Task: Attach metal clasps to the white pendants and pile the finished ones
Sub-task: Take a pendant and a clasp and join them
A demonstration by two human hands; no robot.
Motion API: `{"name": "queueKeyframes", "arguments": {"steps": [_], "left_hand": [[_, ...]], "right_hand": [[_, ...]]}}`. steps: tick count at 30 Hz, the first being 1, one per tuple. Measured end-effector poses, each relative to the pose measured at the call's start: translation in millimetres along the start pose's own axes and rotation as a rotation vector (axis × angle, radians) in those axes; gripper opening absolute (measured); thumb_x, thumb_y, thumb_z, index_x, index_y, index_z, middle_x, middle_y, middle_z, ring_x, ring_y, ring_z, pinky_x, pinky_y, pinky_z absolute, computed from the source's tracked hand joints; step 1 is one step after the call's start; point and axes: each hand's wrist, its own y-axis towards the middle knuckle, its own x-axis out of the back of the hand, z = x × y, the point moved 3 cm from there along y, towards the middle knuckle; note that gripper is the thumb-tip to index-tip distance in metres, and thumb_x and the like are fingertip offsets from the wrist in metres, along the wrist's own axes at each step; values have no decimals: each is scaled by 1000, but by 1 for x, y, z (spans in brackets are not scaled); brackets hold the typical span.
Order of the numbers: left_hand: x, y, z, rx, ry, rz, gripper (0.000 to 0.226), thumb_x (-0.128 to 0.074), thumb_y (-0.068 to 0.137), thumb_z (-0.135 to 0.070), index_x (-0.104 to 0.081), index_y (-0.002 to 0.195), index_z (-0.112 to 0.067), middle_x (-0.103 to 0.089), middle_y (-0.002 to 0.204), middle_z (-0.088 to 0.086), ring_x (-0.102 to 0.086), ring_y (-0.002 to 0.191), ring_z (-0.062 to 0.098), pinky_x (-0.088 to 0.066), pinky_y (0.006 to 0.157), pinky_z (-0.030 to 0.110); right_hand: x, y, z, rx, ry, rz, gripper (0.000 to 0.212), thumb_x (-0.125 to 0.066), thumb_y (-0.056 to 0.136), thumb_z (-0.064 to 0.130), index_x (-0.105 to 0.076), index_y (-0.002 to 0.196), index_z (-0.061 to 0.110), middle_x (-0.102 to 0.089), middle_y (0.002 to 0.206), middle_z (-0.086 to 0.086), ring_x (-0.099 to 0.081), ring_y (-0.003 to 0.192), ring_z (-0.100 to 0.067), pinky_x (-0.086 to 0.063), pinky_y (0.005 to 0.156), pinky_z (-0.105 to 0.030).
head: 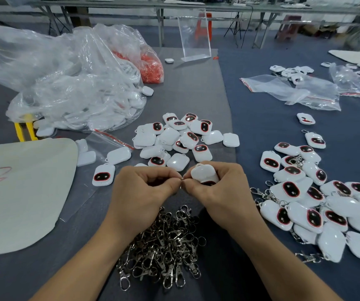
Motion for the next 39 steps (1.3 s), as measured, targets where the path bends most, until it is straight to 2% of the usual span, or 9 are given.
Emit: {"name": "queueKeyframes", "arguments": {"steps": [5, 8, 13, 20, 26, 29, 33, 36, 39], "left_hand": [[-5, -1, 0, 117, -235, 43, 23, -76, 81, 2, -81, 75, -20, -75, 70, 7, -67, 62, 11, -53, 59, 20], [-7, -1, -1, 143, -274, 96, 21, -74, 82, 2, -81, 77, -16, -75, 71, 11, -69, 64, 14, -53, 59, 22], [-4, -1, -3, 79, -161, 104, 12, -79, 77, -12, -82, 79, -23, -77, 75, 6, -71, 71, 15, -59, 72, 29], [-1, 2, -2, 134, -200, 184, 9, -76, 69, -12, -81, 75, -16, -75, 71, 12, -69, 64, 16, -55, 69, 26], [-2, 1, -3, 218, -196, 240, 14, -72, 63, -8, -80, 74, -7, -74, 72, 21, -65, 64, 23, -50, 73, 40], [-2, 1, -5, 218, -173, 280, 14, -73, 59, -10, -79, 71, -6, -72, 71, 24, -61, 64, 24, -46, 69, 36], [-1, 3, -6, 211, -159, 316, 13, -75, 54, -17, -79, 65, -9, -70, 65, 22, -54, 57, 16, -40, 52, 19], [1, 4, -6, 211, -188, 325, 23, -75, 50, -27, -80, 66, -11, -71, 66, 19, -57, 58, 17, -41, 49, 17], [0, 3, -7, 176, -197, 323, 17, -73, 52, -22, -78, 64, -11, -69, 61, 16, -58, 55, 16, -41, 48, 17]], "right_hand": [[1, 1, 2, 11, 114, 17, 11, -80, 74, 8, -75, 72, 18, -70, 64, 2, -61, 62, -5, -48, 56, -21], [1, 1, 3, 9, 170, 14, 18, -78, 76, -3, -75, 71, 14, -70, 64, 3, -62, 63, -5, -48, 59, -20], [3, -1, 4, 44, 95, -7, 16, -78, 78, 4, -75, 72, 19, -69, 65, 1, -59, 61, -6, -47, 55, -24], [4, -4, 8, 153, -36, -19, 26, -79, 79, 1, -74, 71, 25, -71, 69, 6, -64, 64, -4, -52, 59, -22], [5, -7, 12, 235, -81, 19, 24, -79, 82, 3, -77, 77, 26, -74, 74, 8, -69, 68, -14, -57, 61, -37], [5, -8, 15, 276, -81, 55, 24, -78, 83, 2, -78, 79, 26, -74, 75, 10, -68, 68, -15, -56, 61, -38], [7, -7, 17, 300, -91, 86, 22, -76, 83, 0, -78, 80, 21, -74, 75, 10, -68, 68, -16, -55, 62, -40], [8, -7, 16, 290, -75, 87, 20, -77, 83, 2, -79, 80, 21, -74, 76, 10, -69, 69, -17, -56, 63, -40], [7, -6, 15, 259, -45, 81, 19, -79, 82, 3, -78, 78, 21, -75, 75, 7, -70, 70, -17, -58, 63, -41]]}}
